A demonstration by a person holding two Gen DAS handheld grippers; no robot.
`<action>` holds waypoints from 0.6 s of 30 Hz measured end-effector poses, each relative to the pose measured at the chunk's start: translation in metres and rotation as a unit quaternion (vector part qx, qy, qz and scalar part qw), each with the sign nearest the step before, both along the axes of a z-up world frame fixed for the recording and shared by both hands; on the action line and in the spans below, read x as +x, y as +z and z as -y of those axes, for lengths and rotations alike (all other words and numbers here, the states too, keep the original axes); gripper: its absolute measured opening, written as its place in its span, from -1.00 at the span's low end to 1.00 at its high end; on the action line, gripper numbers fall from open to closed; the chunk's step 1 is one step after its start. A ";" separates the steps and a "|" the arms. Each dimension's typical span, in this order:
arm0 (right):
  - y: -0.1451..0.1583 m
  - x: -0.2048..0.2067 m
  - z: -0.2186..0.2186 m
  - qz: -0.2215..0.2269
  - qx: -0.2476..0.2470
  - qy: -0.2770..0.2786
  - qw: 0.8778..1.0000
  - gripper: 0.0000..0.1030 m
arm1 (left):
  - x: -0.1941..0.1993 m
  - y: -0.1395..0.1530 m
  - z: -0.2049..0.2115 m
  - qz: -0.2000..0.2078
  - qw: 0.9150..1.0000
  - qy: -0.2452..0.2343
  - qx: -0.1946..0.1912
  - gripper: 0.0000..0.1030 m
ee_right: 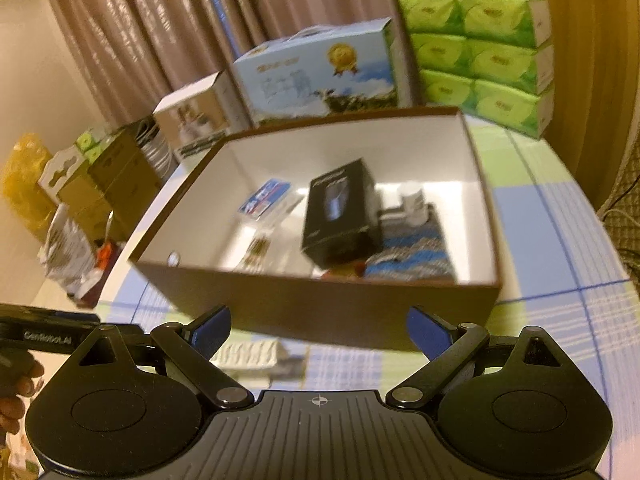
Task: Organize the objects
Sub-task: 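Withdraw both grippers from the box toward the purple tube and white holder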
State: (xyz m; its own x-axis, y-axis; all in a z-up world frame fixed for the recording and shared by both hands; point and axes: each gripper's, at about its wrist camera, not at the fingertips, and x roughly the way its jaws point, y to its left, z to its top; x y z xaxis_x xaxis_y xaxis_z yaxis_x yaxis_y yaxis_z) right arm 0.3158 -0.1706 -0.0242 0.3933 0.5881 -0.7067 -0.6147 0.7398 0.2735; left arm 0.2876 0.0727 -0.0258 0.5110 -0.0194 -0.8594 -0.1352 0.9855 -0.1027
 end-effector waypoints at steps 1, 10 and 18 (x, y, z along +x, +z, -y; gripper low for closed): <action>-0.002 -0.003 -0.001 -0.004 -0.001 0.002 1.000 0.79 | -0.003 -0.001 0.000 -0.002 1.000 0.001 0.001 0.77; -0.014 -0.023 -0.008 -0.024 -0.012 0.014 1.000 0.79 | -0.022 -0.010 0.003 -0.016 1.000 0.000 -0.001 0.77; -0.026 -0.035 -0.014 -0.030 -0.027 0.021 0.999 0.79 | -0.029 -0.019 0.006 -0.029 1.000 0.005 0.010 0.77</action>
